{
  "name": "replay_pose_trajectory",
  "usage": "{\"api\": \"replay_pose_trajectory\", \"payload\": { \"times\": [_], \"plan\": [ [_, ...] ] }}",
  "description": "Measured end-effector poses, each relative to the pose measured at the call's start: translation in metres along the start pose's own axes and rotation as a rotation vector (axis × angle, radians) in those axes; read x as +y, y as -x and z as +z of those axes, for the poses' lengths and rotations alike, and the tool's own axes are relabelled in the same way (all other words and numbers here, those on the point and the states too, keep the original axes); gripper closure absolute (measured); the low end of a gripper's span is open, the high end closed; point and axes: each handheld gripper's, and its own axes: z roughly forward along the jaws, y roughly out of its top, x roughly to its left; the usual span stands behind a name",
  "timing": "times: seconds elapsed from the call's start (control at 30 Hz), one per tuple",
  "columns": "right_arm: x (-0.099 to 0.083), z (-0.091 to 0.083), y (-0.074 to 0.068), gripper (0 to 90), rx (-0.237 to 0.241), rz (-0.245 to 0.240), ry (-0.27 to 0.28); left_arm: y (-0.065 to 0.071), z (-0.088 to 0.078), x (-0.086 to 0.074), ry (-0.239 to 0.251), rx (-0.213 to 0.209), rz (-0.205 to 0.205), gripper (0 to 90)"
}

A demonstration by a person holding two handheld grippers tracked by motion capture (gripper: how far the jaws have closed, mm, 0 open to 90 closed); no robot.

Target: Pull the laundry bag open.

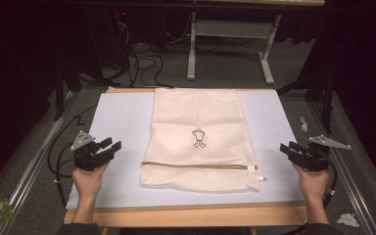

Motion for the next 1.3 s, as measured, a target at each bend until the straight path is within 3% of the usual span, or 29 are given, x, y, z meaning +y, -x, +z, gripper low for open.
{"api": "replay_pose_trajectory", "payload": {
  "times": [0.4,0.93,1.0,1.1,1.3],
  "plan": [
    [-0.008,0.009,0.005,55.8,-0.012,0.017,-0.016,-0.008,0.011,-0.008,-0.020,0.028,-0.032,54.3],
    [-0.017,0.022,0.007,55.7,-0.043,0.003,-0.039,-0.008,0.030,-0.015,-0.042,0.043,-0.027,53.7],
    [-0.017,0.023,0.006,55.1,-0.067,-0.017,-0.053,-0.007,0.032,-0.016,-0.048,0.046,-0.026,53.6],
    [-0.017,0.025,-0.002,54.9,-0.093,-0.085,-0.071,-0.006,0.036,-0.017,-0.054,0.056,-0.022,53.7],
    [-0.018,0.033,-0.002,54.7,-0.086,-0.067,-0.077,-0.006,0.040,-0.019,-0.063,0.068,-0.008,53.6]
  ]
}}
